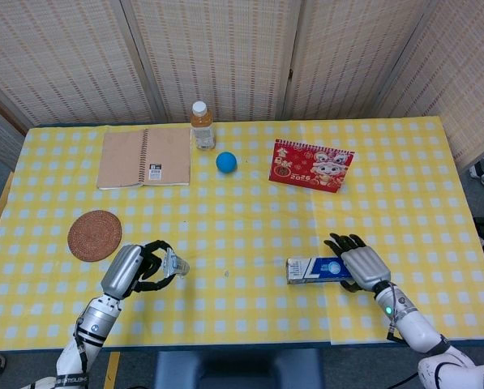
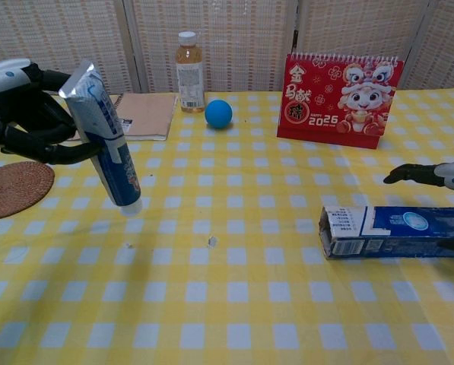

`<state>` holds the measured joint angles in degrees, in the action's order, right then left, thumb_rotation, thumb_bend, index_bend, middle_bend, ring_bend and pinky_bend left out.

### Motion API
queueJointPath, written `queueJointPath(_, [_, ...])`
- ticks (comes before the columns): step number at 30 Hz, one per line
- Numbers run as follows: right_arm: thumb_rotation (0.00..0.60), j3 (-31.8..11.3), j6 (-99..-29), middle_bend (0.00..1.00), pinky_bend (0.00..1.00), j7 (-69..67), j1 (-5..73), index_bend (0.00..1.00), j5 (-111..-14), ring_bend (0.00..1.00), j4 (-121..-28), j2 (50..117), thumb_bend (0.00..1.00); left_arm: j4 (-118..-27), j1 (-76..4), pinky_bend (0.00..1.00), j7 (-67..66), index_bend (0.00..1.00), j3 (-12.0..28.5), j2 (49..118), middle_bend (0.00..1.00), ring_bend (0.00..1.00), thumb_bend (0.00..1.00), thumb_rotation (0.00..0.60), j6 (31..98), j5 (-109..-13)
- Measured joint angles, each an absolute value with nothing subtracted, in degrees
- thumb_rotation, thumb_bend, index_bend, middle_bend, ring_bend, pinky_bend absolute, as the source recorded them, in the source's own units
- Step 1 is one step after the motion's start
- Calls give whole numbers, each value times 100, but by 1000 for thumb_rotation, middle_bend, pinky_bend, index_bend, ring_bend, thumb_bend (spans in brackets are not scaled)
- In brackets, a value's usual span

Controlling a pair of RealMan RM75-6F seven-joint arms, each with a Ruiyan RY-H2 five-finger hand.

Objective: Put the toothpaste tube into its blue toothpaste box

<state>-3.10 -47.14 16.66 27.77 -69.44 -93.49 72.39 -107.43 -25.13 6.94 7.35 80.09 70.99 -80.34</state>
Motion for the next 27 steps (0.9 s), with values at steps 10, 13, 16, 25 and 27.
queueJointPath(10, [600,-192,-4879,144,91,2019,2895,113,-6796,153,-9144,7736,340,-10826,-2487,1000,697,833,757,7921,1000,1000,503,600,7138,-8053])
queueJointPath(13, [600,-164,-5010,206,200,2064,2890,189,-6845,222,-9047,7875,340,-10850,-2483,1000,695,833,767,7905,1000,1000,503,600,7149,-8058])
queueJointPath(16, [600,-141,-5132,258,284,2104,2873,261,-6877,271,-8959,7992,340,-10874,-2480,1000,678,833,768,7890,1000,1000,503,600,7156,-8071])
queueJointPath(25, [600,-124,-5355,344,389,2095,2844,385,-6975,353,-8902,8096,340,-10989,-2464,1000,606,833,798,7834,1000,1000,504,600,7221,-8096])
queueJointPath(27, [600,-129,-5424,360,413,2051,2831,407,-7019,367,-8898,8110,339,-11022,-2458,1000,593,833,805,7820,1000,1000,504,600,7238,-8103])
